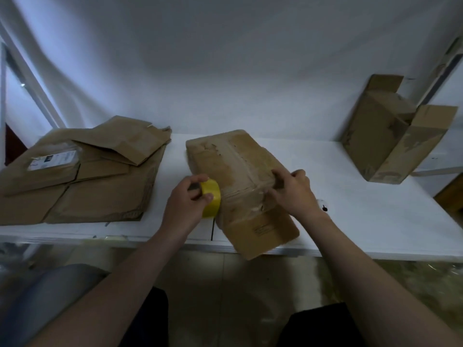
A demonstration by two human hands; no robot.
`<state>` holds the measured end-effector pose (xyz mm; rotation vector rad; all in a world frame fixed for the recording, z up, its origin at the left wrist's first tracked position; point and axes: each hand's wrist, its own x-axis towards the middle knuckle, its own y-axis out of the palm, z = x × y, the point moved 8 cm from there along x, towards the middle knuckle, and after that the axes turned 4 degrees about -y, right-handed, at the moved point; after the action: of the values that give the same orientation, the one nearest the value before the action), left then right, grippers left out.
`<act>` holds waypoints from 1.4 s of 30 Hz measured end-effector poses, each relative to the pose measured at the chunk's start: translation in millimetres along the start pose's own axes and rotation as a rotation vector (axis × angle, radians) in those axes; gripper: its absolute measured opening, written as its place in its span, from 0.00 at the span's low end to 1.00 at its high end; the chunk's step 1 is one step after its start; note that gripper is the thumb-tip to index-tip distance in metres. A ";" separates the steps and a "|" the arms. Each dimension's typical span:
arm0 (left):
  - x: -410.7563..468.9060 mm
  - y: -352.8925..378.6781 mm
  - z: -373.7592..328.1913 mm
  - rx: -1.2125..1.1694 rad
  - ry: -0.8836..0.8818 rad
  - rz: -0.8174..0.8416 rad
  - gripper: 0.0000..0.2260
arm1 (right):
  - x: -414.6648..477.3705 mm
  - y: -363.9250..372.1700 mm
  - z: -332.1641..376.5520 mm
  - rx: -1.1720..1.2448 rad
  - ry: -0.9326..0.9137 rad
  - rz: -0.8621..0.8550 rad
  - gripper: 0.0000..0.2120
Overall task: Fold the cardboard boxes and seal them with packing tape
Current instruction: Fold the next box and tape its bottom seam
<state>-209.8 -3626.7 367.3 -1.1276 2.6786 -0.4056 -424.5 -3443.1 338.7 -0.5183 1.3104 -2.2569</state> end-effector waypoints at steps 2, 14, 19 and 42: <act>2.2 -10.1 -2.7 -0.012 0.011 -0.022 0.17 | -13.9 1.2 6.2 -0.019 0.015 -0.032 0.29; -36.6 -29.8 -33.0 -0.160 0.111 0.032 0.25 | -69.0 -36.6 120.7 0.570 -0.304 -0.064 0.23; -48.9 -20.8 -47.7 -0.159 0.165 0.095 0.20 | -82.9 -41.3 145.2 0.842 -0.339 -0.019 0.26; -36.4 -17.8 -83.9 0.295 0.472 -0.052 0.11 | -94.9 -64.5 124.5 0.566 -0.465 -0.139 0.17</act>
<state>-197.5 -3598.0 455.1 -1.1227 2.8324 -1.1638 -293.6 -3447.9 446.0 -0.8648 0.3944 -2.2861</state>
